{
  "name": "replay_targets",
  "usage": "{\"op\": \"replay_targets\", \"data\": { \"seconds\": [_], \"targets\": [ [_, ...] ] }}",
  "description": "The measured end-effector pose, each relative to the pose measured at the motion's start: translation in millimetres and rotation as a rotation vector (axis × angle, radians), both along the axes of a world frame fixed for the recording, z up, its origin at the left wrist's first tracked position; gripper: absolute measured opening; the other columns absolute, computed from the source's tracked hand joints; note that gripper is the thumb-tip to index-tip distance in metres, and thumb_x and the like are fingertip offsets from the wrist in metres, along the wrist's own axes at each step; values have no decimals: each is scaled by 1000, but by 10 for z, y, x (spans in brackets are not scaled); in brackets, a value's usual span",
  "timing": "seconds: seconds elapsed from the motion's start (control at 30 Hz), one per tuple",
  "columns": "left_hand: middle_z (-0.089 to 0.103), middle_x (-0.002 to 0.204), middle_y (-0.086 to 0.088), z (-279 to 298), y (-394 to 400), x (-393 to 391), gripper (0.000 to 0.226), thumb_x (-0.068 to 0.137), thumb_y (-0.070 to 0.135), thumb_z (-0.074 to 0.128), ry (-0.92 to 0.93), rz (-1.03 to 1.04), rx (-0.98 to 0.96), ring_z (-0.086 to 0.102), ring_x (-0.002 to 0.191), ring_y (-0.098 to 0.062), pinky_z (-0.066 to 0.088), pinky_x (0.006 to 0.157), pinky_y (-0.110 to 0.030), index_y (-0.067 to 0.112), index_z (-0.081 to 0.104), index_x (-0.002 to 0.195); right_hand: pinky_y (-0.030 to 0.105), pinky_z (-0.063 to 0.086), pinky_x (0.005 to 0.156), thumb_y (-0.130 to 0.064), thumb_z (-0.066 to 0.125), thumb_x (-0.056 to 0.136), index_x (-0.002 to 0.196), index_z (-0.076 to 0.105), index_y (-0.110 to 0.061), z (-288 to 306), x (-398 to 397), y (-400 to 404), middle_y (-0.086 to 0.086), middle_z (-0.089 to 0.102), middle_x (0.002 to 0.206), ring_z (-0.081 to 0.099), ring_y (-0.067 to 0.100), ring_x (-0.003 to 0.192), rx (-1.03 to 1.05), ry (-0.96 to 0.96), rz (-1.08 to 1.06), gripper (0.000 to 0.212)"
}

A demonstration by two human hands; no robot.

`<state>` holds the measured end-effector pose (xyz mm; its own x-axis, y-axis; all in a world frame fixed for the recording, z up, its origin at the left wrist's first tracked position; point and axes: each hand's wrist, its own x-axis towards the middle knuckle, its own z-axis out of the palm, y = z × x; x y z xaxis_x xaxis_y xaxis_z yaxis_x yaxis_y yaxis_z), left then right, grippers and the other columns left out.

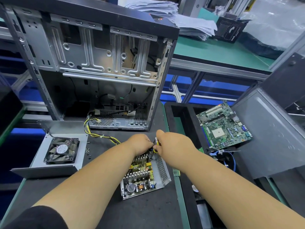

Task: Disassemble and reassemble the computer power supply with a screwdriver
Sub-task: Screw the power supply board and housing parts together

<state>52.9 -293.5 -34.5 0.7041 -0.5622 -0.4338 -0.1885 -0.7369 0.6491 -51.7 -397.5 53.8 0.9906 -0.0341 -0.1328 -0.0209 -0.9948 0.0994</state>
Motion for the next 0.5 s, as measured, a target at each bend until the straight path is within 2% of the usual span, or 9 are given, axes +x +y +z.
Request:
{"op": "replay_targets", "data": {
  "seconds": [0.07,0.13,0.23,0.33,0.4,0.5],
  "targets": [
    [60,87,-4,-6,6,-30,11,91,27,58,-53,55,-69,51,81,-23,40,73,-31,19,62,85,30,27,46,-39,49,98,92,35,-20,90,-61,-53,-5,43,67,48,23,62,122,-77,-30,25],
    [64,96,-1,19,8,-54,15,93,28,57,-121,99,-102,58,88,-21,45,77,-30,19,67,99,31,32,47,-39,51,95,91,41,-23,179,-156,-158,-3,50,67,50,20,61,257,-191,-87,19],
    [62,103,2,135,26,-77,23,96,24,53,-160,164,-185,58,93,-17,44,80,-27,17,63,115,31,37,50,-34,58,86,82,51,-27,245,-241,-353,-1,59,64,48,17,55,587,-228,-324,12],
    [61,101,6,333,122,-100,22,96,21,52,-193,214,-258,59,91,-13,44,80,-27,20,65,114,36,51,62,-23,60,80,75,57,-19,234,-276,-500,-3,72,71,58,20,60,924,-209,-533,7],
    [62,99,9,447,250,-128,18,95,22,54,-214,268,-318,60,87,-8,47,78,-24,24,66,108,33,50,62,-20,60,80,74,57,-14,208,-277,-563,-4,74,73,60,14,60,1045,-196,-588,9],
    [61,95,15,539,530,-195,15,96,20,55,-259,340,-348,58,82,-2,40,68,-12,29,65,105,23,43,51,-12,59,85,76,59,-10,114,-259,-621,3,74,70,55,10,50,1332,-149,-691,9]
  ]
}}
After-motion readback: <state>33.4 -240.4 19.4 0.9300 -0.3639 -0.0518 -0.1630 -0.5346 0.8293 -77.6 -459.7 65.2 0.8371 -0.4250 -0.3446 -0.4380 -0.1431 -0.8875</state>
